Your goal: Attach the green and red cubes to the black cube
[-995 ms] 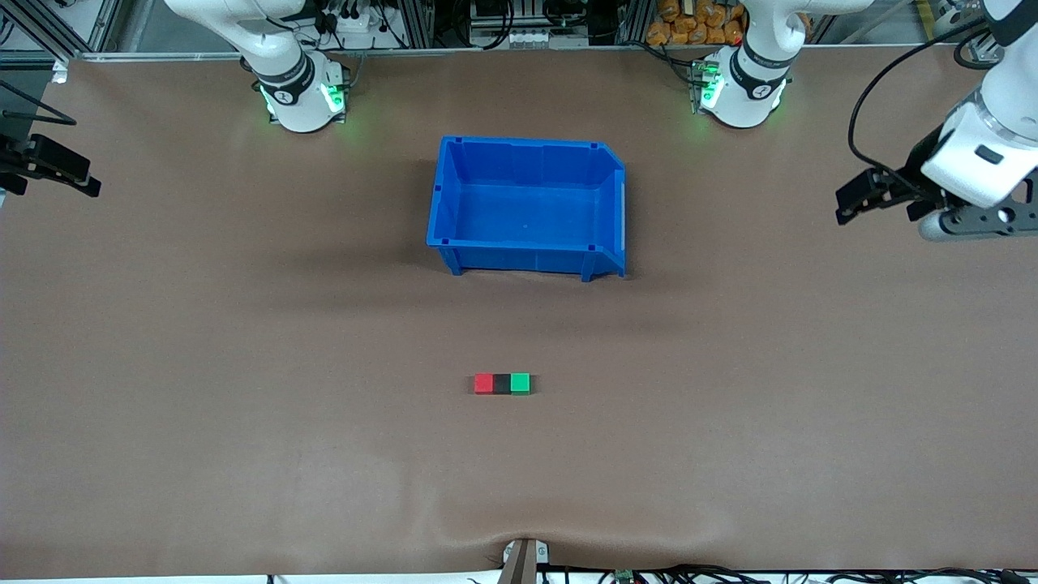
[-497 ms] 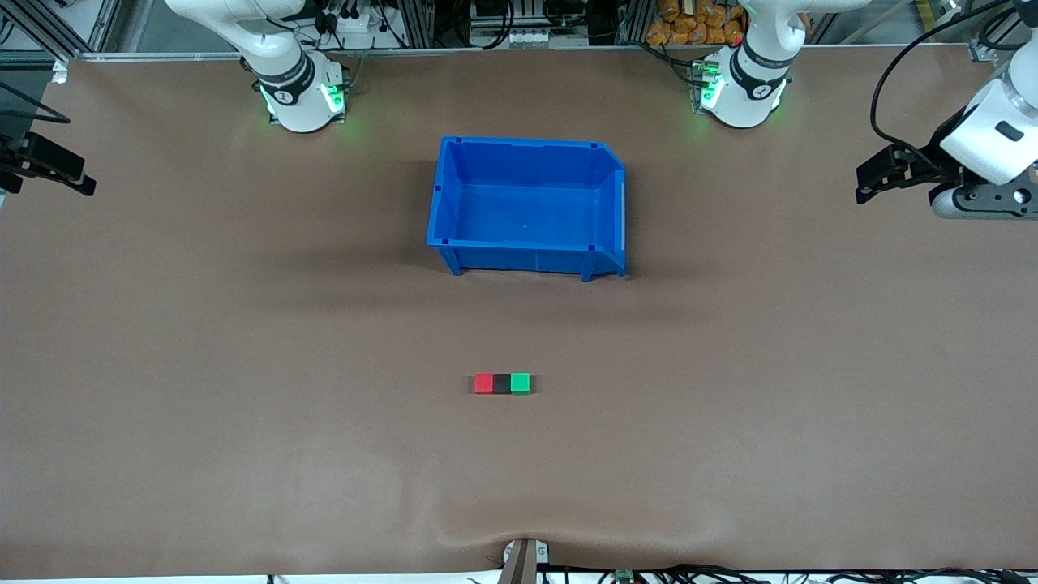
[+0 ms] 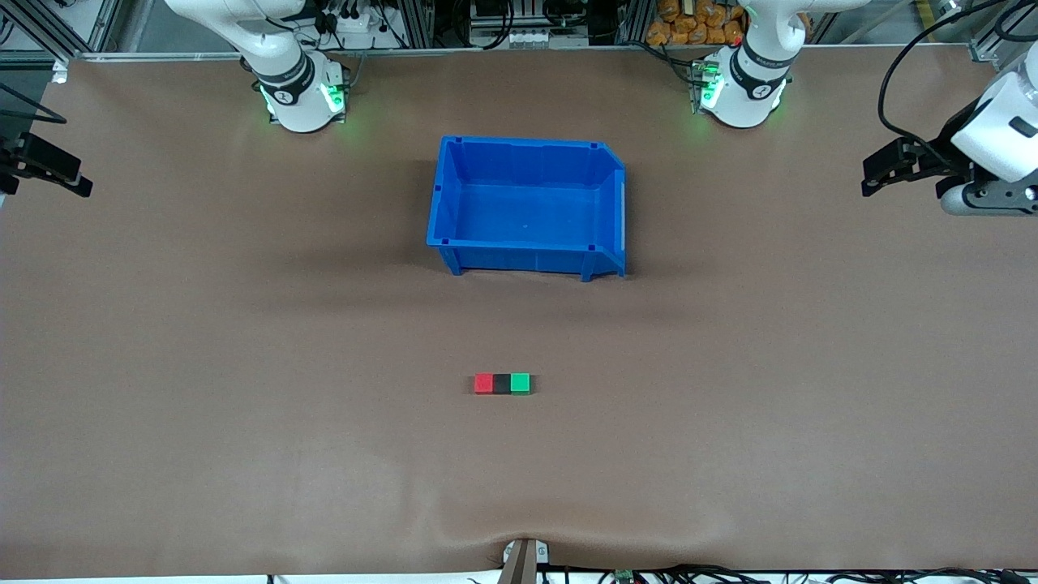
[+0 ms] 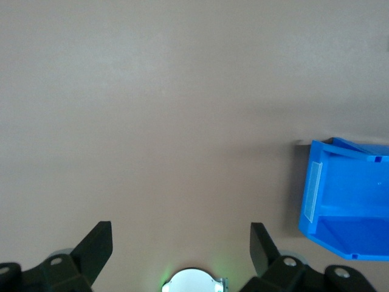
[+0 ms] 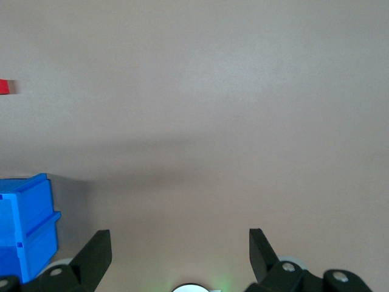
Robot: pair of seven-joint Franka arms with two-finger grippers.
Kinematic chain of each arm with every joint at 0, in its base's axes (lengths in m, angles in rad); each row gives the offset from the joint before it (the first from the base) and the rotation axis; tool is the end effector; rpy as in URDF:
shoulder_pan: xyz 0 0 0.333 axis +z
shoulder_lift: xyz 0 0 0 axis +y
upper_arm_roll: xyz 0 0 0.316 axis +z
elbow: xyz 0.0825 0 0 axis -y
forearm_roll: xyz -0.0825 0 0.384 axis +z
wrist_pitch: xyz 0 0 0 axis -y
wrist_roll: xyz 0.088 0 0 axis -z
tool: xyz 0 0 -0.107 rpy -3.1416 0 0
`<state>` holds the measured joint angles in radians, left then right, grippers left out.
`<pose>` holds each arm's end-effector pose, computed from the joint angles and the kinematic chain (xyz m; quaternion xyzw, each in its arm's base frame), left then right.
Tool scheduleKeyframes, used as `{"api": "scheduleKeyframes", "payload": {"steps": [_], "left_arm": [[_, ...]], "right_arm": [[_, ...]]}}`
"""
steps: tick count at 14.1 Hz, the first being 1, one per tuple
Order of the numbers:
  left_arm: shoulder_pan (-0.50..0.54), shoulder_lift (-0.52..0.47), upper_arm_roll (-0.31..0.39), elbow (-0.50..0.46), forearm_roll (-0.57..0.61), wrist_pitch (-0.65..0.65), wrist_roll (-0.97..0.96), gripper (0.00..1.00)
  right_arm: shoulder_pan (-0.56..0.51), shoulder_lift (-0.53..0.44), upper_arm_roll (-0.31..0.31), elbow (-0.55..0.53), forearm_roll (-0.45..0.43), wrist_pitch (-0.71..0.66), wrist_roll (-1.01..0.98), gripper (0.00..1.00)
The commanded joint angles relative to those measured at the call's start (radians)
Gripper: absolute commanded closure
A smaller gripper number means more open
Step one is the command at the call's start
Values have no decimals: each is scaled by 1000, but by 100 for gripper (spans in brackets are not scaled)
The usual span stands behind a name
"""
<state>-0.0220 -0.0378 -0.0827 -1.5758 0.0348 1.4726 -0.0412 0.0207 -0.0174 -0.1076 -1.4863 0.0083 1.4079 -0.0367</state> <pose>0.5299 -0.0526 0.6344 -0.9988 0.0305 0.0313 0.0213 0.5300 -0.0458 0.6593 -0.9992 0.0245 0.0302 0.0069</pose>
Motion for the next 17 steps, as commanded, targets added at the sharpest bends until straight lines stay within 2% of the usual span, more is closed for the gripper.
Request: {"api": "scheduleKeyframes", "payload": {"steps": [1, 6, 12, 17], "left_arm": [[13, 25, -14, 46, -15, -40, 14, 0], [19, 38, -9, 42, -44, -40, -2, 0], [16, 52, -17, 42, 2, -38, 10, 0], [25, 53, -14, 40, 34, -29, 106, 0]], "right_arm": [[-13, 10, 8, 20, 12, -4, -9, 0], [-7, 10, 9, 20, 10, -6, -8, 0], [-7, 10, 9, 20, 10, -4, -6, 0], [-12, 10, 8, 20, 10, -3, -17, 0]]}}
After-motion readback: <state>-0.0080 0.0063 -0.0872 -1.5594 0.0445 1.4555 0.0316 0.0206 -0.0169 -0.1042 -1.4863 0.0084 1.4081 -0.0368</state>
